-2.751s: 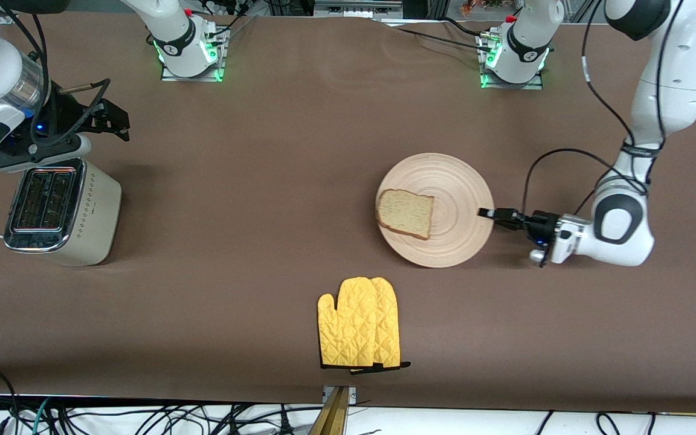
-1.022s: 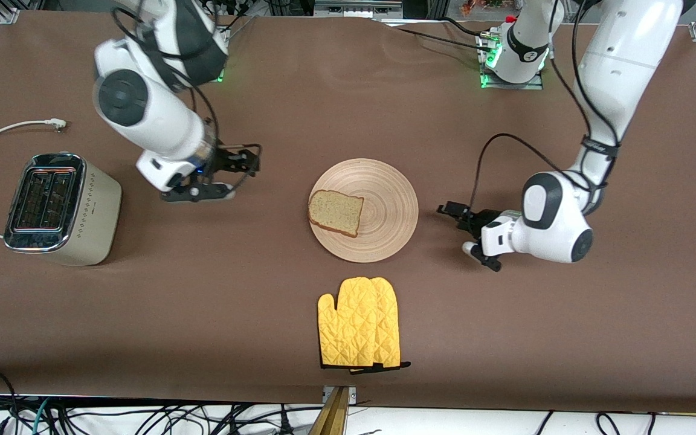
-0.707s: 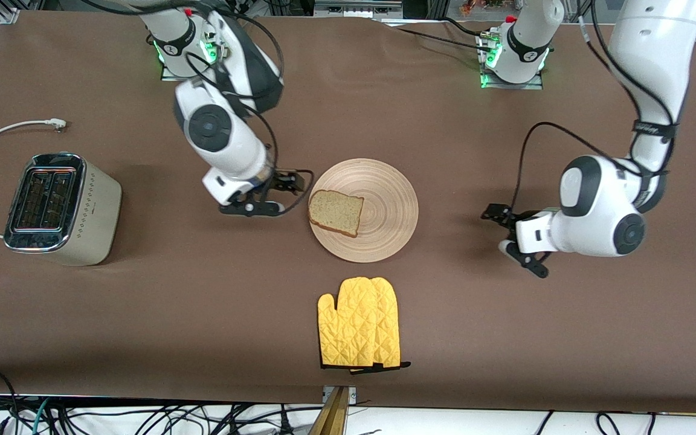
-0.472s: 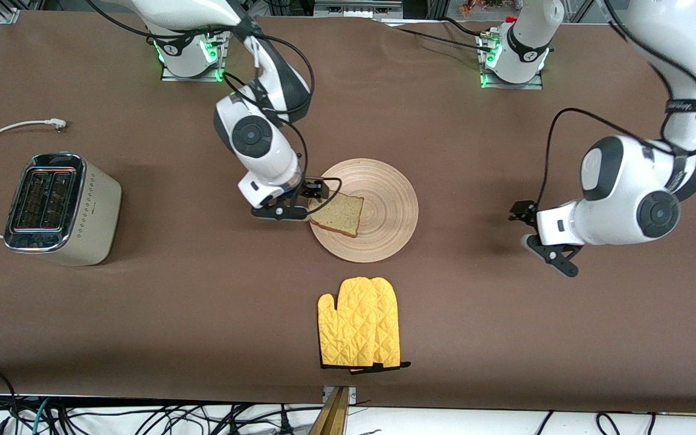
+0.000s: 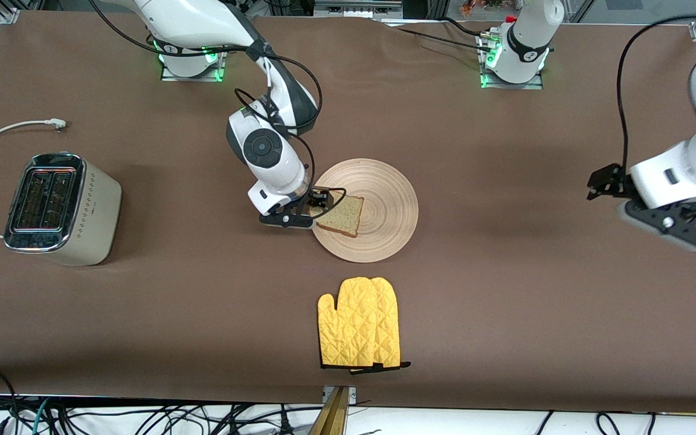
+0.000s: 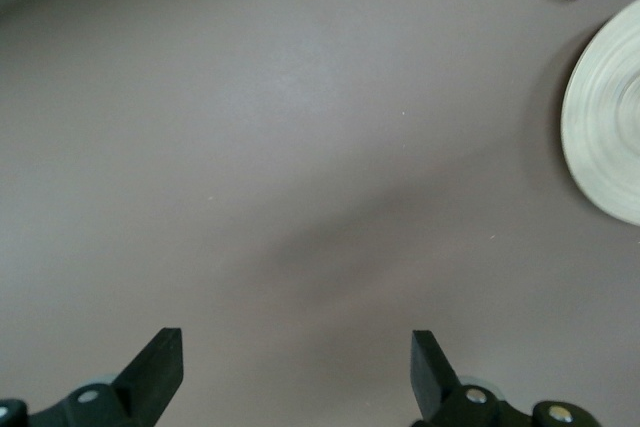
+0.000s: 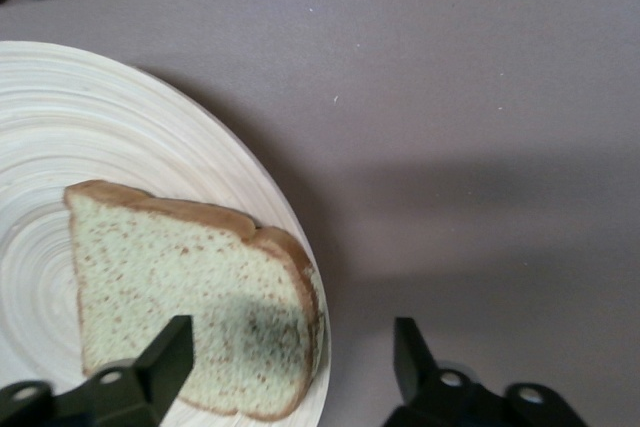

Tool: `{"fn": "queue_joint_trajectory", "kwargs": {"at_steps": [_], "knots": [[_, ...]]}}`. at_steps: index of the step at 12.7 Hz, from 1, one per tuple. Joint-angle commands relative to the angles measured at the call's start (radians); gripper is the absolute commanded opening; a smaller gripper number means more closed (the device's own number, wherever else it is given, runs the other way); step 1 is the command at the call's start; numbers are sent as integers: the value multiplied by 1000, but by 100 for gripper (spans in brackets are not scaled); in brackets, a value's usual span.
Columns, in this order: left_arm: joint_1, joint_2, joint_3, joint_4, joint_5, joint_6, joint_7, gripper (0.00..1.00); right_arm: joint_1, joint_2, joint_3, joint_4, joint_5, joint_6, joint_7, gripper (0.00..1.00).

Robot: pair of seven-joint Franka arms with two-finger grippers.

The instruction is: Move plate and put bread in toaster

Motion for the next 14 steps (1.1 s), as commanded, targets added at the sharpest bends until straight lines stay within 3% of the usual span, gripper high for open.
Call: {"fn": "queue_joint_trajectory", "kwargs": {"at_steps": [1,2,4,9,11,14], "knots": [[-86,-91,95,-62,22,14,-87,100,1,28,0,14,9,19,11,77],[-108,-139,142,-121,22,37,-122,100,3,29,0,14,9,19,11,72],[-116,-237,153,-276,-55,92,-317,100,1,28,0,14,9,17,10,53],[-116,-216,144,-233,-42,80,-322,100,3,29,0,14,9,17,11,19],[-113,-216,145,-231,-44,80,-315,100,3,29,0,12,9,17,11,0],[-112,-216,145,-226,-44,77,-309,100,1,26,0,16,9,13,8,0]]}}
